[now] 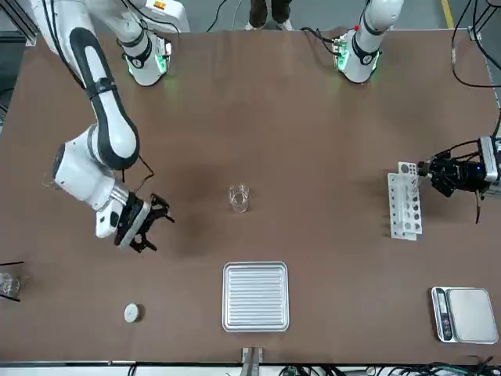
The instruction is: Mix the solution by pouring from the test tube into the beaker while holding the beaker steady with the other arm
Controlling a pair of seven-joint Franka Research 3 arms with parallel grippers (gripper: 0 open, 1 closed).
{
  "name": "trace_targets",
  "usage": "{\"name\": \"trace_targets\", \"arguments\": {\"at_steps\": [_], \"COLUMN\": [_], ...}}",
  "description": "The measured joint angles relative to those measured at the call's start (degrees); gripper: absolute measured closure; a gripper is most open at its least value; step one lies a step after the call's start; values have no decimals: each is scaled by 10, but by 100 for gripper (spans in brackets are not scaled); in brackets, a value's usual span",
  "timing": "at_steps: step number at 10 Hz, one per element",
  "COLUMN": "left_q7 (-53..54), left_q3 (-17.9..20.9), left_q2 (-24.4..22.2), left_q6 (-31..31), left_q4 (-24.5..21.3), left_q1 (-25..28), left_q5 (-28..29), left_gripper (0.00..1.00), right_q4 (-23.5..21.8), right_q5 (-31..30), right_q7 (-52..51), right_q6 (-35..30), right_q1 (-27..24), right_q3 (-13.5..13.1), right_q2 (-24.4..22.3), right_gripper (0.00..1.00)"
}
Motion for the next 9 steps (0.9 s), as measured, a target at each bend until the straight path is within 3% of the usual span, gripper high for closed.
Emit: {"name": "trace_targets", "arguments": {"at_steps": [2,4,9], "left_q7": [0,0,0], "left_q3": [9,20,26], "left_q2": [2,8,22], "left_q6": [1,1,3], "left_q4": [2,8,10], "left_q1": [-6,-5,-9], "left_q5": [-11,-11,-11], "left_gripper": [78,78,78], "right_q4": [35,79,142], "right_q5": [-92,-194,-273], "right_q7": [212,393,582], "right_q6": [-29,-114,-286], "right_q1": [-4,-9,-33], "right_q3": [0,0,-2], "right_q2": [-6,-14,-54], "right_gripper": [0,0,0]}}
